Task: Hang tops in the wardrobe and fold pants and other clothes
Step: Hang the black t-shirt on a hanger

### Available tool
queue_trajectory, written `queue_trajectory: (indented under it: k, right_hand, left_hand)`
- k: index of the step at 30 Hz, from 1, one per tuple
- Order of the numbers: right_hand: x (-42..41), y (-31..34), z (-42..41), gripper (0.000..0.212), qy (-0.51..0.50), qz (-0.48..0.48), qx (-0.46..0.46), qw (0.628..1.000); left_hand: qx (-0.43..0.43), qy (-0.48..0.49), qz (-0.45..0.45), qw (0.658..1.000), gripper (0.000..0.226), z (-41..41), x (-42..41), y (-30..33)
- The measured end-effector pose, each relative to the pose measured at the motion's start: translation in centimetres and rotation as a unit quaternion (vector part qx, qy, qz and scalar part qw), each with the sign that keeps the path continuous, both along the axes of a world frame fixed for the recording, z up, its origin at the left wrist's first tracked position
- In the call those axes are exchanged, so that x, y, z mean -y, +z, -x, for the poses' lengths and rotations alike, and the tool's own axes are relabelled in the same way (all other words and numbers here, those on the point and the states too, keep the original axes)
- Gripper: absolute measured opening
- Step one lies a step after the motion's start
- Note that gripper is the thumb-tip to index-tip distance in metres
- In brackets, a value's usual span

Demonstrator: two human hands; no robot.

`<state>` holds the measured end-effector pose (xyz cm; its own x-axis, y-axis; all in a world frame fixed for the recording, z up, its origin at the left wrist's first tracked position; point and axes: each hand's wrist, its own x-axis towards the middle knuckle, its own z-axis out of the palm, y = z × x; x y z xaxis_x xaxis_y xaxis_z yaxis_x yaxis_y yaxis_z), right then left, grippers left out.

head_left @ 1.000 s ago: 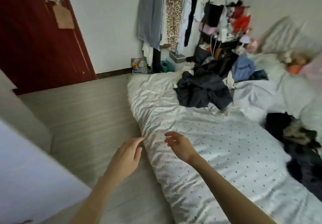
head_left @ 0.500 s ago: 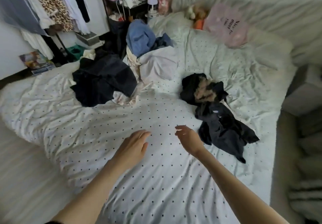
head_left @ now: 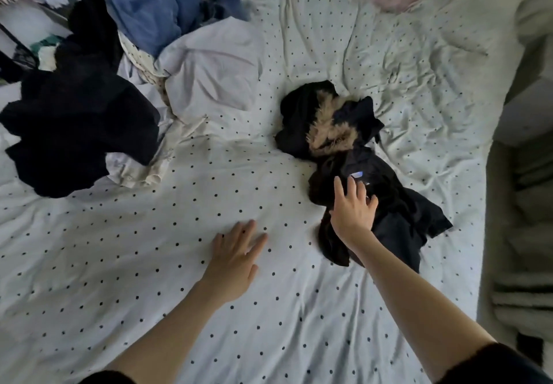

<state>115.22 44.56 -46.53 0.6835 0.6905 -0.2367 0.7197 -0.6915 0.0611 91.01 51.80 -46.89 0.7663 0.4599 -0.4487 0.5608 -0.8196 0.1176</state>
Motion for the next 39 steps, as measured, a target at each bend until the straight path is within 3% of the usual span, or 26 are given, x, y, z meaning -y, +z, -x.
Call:
queue_trajectory:
  k: [3, 9, 13, 21, 25, 28, 31, 34, 39]
  right_hand:
    - [0.0, -1.6, -1.1, 0.033, 0.044, 0.021, 0.027, 0.998]
    - [1.4, 1.0, 2.3, 0.016, 0.021, -0.232, -0.106, 0.967]
    - [1.9, 5.8, 4.7, 0.019, 0.057, -0.287, -0.155, 0.944]
    - [0.2, 22.1, 9.6, 0.021, 0.17, -0.397, -0.247, 0.868]
    - [-1.8, 29.4, 14.3, 0.018, 0.24, -0.392, -0.281, 0.842]
    - [-3.4, 34.6, 20.0, 0.01, 0.297, -0.393, -0.295, 0.819]
    - [-4.7, 38.4, 26.5, 0.021, 0.331, -0.392, -0.319, 0.797]
    - [-5.8, 40.8, 33.6, 0.014, 0.352, -0.383, -0.372, 0.769]
    - [-6.7, 43.3, 47.5, 0.028, 0.379, -0.387, -0.46, 0.704]
  left_hand:
    - [-0.003, 0.006, 0.025, 1.0, 0.062, 0.2, -0.5, -1.1]
    - [-0.026, 0.05, 0.104, 0.993, 0.059, -0.7, -0.6, 0.4]
    - [0.126, 0.141, 0.205, 0.96, 0.06, -1.4, 0.0, 4.1]
    - [0.423, 0.22, 0.249, 0.843, 0.068, -0.1, -0.5, 15.9]
    - [0.511, 0.259, 0.146, 0.806, 0.013, 4.5, -1.5, 22.2]
    - [0.561, 0.294, 0.03, 0.773, 0.025, 11.9, -2.8, 27.2]
    - [0.566, 0.328, -0.052, 0.755, 0.012, 20.5, -3.8, 30.8]
    - [0.565, 0.357, -0.116, 0.735, 0.021, 28.6, -3.2, 32.8]
    - [0.591, 0.356, -0.218, 0.69, 0.033, 41.6, 1.7, 34.3]
